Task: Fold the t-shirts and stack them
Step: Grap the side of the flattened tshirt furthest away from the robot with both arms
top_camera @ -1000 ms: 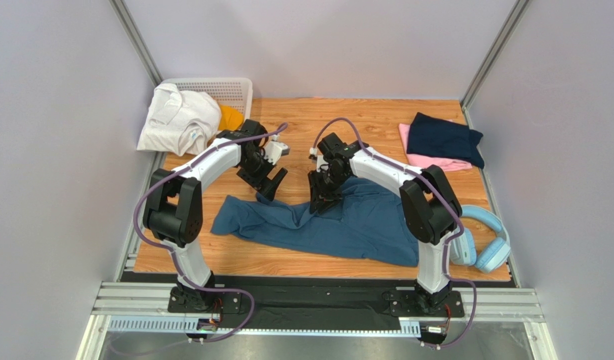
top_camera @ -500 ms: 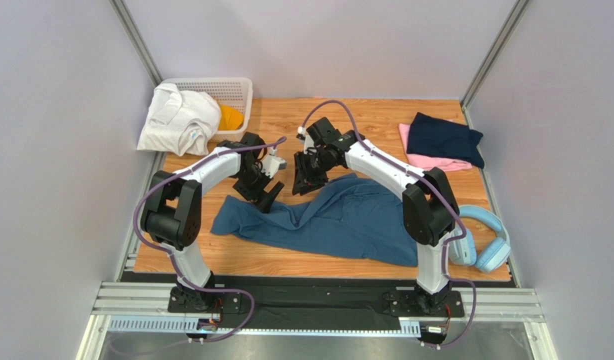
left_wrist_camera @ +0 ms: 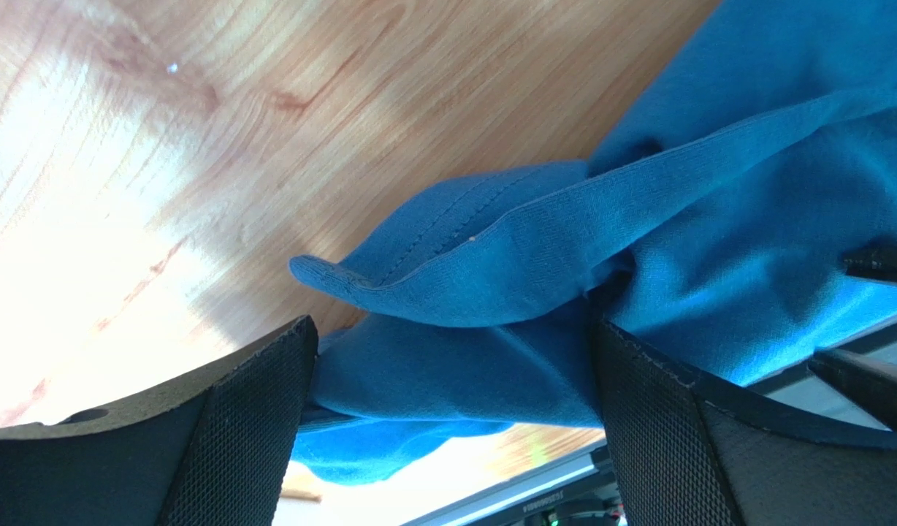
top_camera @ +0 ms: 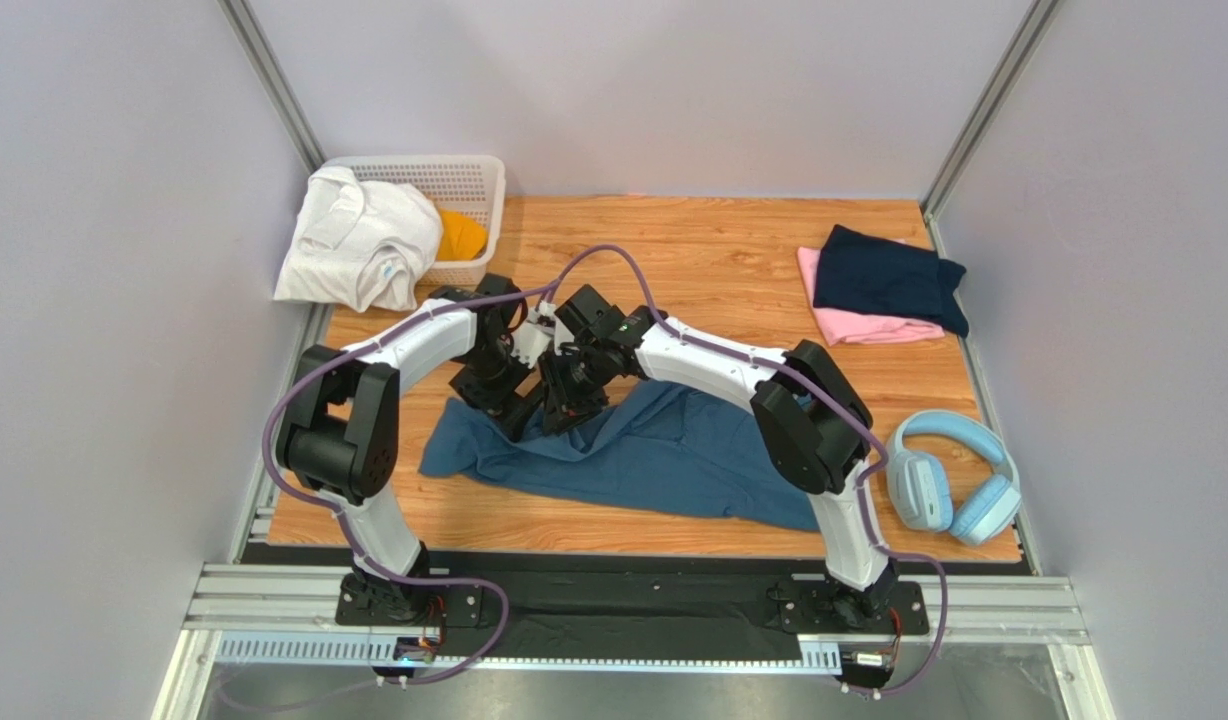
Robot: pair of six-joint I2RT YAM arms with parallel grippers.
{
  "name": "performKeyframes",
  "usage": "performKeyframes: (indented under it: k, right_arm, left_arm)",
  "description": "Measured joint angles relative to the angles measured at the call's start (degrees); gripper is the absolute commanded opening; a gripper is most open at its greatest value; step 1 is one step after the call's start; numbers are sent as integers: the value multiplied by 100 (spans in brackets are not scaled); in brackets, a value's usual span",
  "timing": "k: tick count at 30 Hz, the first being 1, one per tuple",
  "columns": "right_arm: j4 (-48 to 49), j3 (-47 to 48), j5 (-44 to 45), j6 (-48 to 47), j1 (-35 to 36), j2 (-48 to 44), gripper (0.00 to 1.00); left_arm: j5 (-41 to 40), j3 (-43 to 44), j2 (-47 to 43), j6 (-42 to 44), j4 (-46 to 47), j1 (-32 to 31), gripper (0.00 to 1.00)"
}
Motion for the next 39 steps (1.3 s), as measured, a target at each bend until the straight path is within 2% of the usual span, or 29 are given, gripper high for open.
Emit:
performKeyframes:
  k: [7, 11, 16, 19, 27, 33, 39]
  right_arm:
    - [938, -975, 44, 50, 61, -356, 28]
    - [1512, -1311, 140, 125, 103, -485, 28]
    - [1086, -1657, 37, 164, 337, -544, 29]
    - [824, -1766, -28, 175, 496, -544, 29]
    - [739, -1810, -57, 181, 485, -544, 28]
    - [732, -1821, -52, 181, 474, -544, 28]
    - [726, -1821, -52, 181, 474, -544, 28]
  left_arm:
    - [-52, -26, 7, 96, -247, 31, 100]
    - [153, 293, 136, 221, -667, 267, 100]
    - [664, 1285, 240, -201, -192, 1134, 100]
    - [973, 1508, 188, -437, 151, 1392, 100]
    - [1550, 1355, 330, -595, 48, 1121, 100]
    - [1609, 1141, 330, -551, -367, 824, 100]
    - [1633, 922, 321, -525, -785, 850, 98]
